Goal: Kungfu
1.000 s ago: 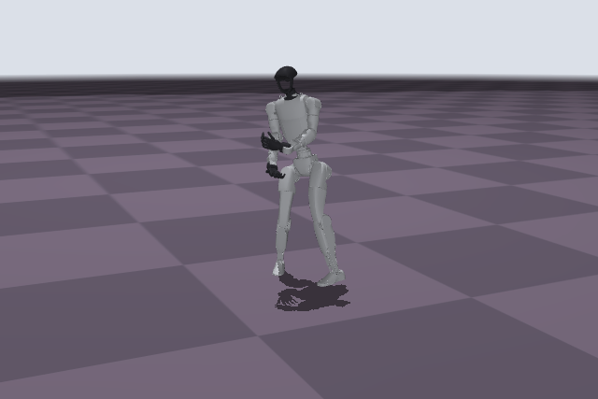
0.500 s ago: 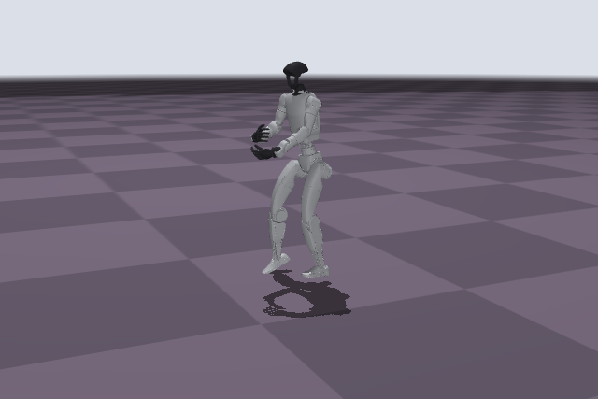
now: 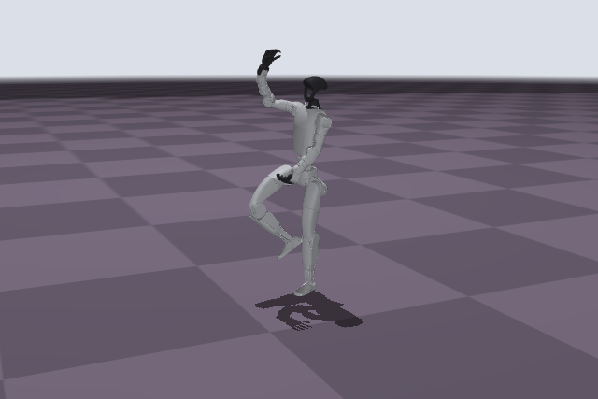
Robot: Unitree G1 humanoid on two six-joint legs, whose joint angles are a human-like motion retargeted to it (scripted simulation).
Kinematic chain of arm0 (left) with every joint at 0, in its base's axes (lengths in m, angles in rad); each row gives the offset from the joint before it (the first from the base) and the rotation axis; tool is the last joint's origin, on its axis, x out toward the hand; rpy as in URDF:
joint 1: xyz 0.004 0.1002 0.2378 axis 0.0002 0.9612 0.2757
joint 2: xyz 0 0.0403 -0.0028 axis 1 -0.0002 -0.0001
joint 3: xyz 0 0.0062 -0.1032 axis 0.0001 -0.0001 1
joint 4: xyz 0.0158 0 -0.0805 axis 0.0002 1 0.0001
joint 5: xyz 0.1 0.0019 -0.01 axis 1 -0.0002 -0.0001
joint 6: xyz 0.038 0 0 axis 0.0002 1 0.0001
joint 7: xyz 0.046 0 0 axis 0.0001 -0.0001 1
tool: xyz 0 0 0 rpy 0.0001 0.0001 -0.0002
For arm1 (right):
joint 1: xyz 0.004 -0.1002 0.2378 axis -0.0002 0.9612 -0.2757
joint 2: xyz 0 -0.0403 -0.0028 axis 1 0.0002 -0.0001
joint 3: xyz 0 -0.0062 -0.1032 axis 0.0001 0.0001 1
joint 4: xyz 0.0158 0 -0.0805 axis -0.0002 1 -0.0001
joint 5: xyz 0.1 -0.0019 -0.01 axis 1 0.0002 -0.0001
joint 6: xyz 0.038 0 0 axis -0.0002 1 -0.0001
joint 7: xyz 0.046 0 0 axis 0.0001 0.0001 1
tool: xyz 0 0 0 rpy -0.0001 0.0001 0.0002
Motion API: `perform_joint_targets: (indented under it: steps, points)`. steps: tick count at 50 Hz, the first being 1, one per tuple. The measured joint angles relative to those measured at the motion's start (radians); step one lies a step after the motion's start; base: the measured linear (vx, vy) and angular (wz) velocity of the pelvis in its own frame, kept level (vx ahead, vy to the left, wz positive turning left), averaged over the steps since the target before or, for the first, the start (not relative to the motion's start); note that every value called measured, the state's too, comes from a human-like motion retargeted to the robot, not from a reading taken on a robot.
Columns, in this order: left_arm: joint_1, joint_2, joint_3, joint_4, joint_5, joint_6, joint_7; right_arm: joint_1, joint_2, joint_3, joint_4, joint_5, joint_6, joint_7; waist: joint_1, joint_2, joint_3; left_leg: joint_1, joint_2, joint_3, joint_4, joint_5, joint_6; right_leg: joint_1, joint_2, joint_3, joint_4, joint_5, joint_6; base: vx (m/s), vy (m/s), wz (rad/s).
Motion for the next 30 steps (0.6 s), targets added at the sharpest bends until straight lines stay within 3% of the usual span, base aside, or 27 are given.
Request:
perform_joint_targets:
  steps: [8, 13, 17, 21, 23, 25, 26, 27, 28, 30]
  points:
    - [-0.029, 0.027, 0.067, -0.047, -0.107, -0.017, 0.102, 0.150, 0.081, -0.031, -0.044, 0.009, 0.041, 0.034, 0.005, -0.010, 0.004, 0.046, -0.021, 0.053, -0.048, 0.027, -0.025, 0.038, 0.014, 0.028, -0.067, -0.041, -0.017, -0.05, 0.01, -0.22]
    - [-0.070, 0.013, 0.092, -0.074, -0.276, -0.089, 0.206, 0.310, 0.303, -0.012, -0.099, -0.042, 0.160, 0.063, -0.002, -0.012, 0.014, 0.054, -0.032, 0.111, -0.060, 0.031, -0.037, 0.099, 0.053, 0.081, -0.156, -0.018, -0.022, -0.19, -0.01, -0.54]
    - [-0.130, -0.026, 0.122, -0.093, -0.412, -0.167, 0.225, 0.514, 0.560, 0.081, -0.120, 0.007, 0.332, 0.256, -0.002, -0.037, 0.054, 0.007, -0.054, 0.110, 0.039, -0.016, -0.060, 0.190, 0.114, 0.198, -0.325, 0.026, -0.002, -0.28, -0.02, -0.43]
    - [-0.201, -0.097, 0.120, -0.142, -0.508, -0.205, 0.162, 0.763, 0.797, 0.154, -0.080, 0.076, 0.619, 0.486, 0.048, -0.099, 0.133, -0.163, -0.125, 0.058, 0.311, -0.121, -0.106, 0.331, 0.140, 0.377, -0.611, 0.112, -0.008, -0.44, 0.00, -0.13]
    - [-0.208, -0.131, 0.094, -0.170, -0.508, -0.224, 0.098, 0.865, 0.772, 0.193, -0.150, 0.299, 0.820, 0.453, 0.082, -0.117, 0.173, -0.232, -0.143, 0.073, 0.429, -0.184, -0.104, 0.410, 0.133, 0.439, -0.791, 0.195, -0.038, -0.44, -0.07, 0.36]
    - [-0.200, -0.177, 0.067, -0.173, -0.426, -0.285, 0.041, 1.045, 0.946, 0.171, -0.037, 0.307, 0.896, 0.471, 0.096, -0.104, 0.206, -0.300, -0.180, 0.058, 0.559, -0.257, -0.106, 0.517, 0.100, 0.473, -1.024, 0.257, -0.046, -0.27, -0.12, 0.71]
    - [-0.180, -0.177, 0.043, -0.160, -0.374, -0.326, 0.031, 1.105, 0.987, 0.180, -0.009, 0.339, 0.920, 0.447, 0.122, -0.085, 0.206, -0.349, -0.165, 0.055, 0.633, -0.296, -0.116, 0.535, 0.097, 0.446, -1.026, 0.039, -0.239, -0.21, -0.21, 0.02]
    - [-0.161, -0.172, 0.023, -0.146, -0.325, -0.358, 0.029, 1.159, 1.015, 0.192, 0.013, 0.369, 0.946, 0.423, 0.154, -0.084, 0.202, -0.394, -0.154, 0.069, 0.699, -0.330, -0.127, 0.532, 0.096, 0.440, -1.015, -0.100, -0.365, -0.22, -0.26, -0.95]
    - [-0.144, -0.159, 0.011, -0.130, -0.281, -0.373, 0.044, 1.199, 1.018, 0.211, 0.023, 0.393, 0.976, 0.399, 0.201, -0.117, 0.188, -0.434, -0.153, 0.119, 0.749, -0.354, -0.140, 0.487, 0.098, 0.473, -0.979, -0.083, -0.354, -0.26, -0.24, -0.49]
    - [-0.101, -0.157, -0.019, -0.085, -0.217, -0.401, 0.091, 1.226, 1.009, 0.230, 0.042, 0.397, 1.006, 0.373, 0.161, -0.041, 0.237, -0.503, -0.161, 0.007, 0.844, -0.358, -0.155, 0.372, 0.090, 0.399, -0.844, -0.074, -0.321, -0.34, -0.11, 1.03]
